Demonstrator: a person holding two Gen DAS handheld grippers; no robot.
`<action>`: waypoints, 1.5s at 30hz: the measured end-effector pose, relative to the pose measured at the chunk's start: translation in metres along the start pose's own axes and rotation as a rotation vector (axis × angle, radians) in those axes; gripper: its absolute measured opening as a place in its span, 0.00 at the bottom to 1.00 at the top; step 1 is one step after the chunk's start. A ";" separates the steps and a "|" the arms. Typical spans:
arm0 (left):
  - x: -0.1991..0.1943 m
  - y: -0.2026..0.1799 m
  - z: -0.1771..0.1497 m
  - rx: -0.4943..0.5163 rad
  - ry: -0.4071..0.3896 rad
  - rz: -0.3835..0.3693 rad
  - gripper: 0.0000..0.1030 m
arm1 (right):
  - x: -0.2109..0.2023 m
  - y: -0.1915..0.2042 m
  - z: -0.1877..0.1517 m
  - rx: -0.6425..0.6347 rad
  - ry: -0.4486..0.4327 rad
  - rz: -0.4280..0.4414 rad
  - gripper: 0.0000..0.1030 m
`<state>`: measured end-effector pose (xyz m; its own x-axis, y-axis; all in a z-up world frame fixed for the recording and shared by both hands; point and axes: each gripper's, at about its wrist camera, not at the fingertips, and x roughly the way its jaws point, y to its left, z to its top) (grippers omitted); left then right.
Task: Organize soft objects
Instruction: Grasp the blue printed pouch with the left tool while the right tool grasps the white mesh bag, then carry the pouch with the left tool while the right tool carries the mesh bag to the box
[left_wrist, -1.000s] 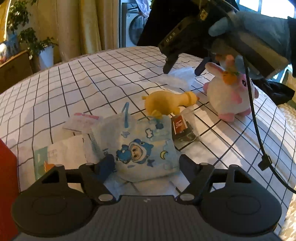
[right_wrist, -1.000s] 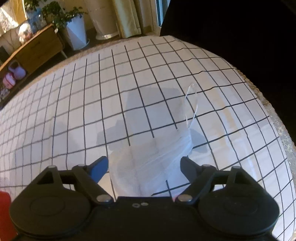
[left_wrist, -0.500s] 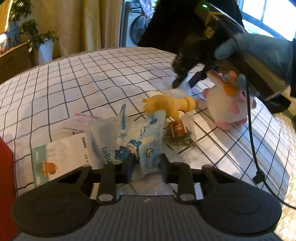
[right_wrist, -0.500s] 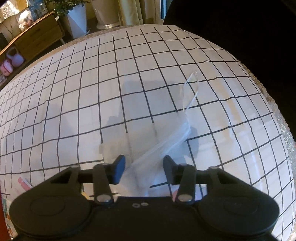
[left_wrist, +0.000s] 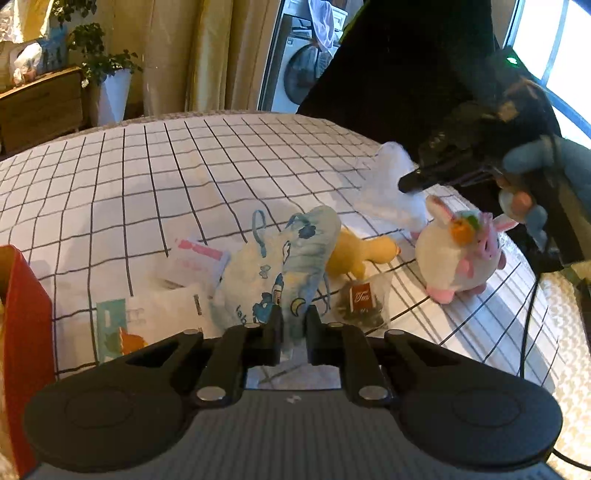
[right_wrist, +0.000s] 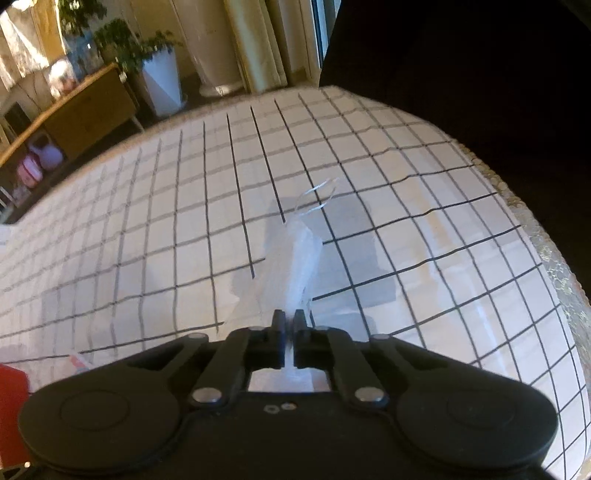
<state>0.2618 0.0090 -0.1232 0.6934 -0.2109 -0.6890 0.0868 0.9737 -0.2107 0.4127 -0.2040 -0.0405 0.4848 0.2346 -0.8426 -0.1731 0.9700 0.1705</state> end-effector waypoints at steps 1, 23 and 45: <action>-0.003 -0.001 0.002 0.001 -0.008 0.000 0.12 | -0.007 -0.001 -0.001 0.003 -0.008 0.012 0.02; -0.096 -0.013 0.020 0.030 -0.116 0.024 0.11 | -0.152 0.024 -0.051 -0.115 -0.216 0.167 0.02; -0.205 0.046 -0.004 0.060 -0.133 0.155 0.12 | -0.212 0.138 -0.123 -0.327 -0.165 0.368 0.02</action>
<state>0.1209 0.0970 0.0059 0.7900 -0.0485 -0.6112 0.0112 0.9978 -0.0648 0.1811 -0.1278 0.0986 0.4654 0.5886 -0.6611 -0.6036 0.7573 0.2493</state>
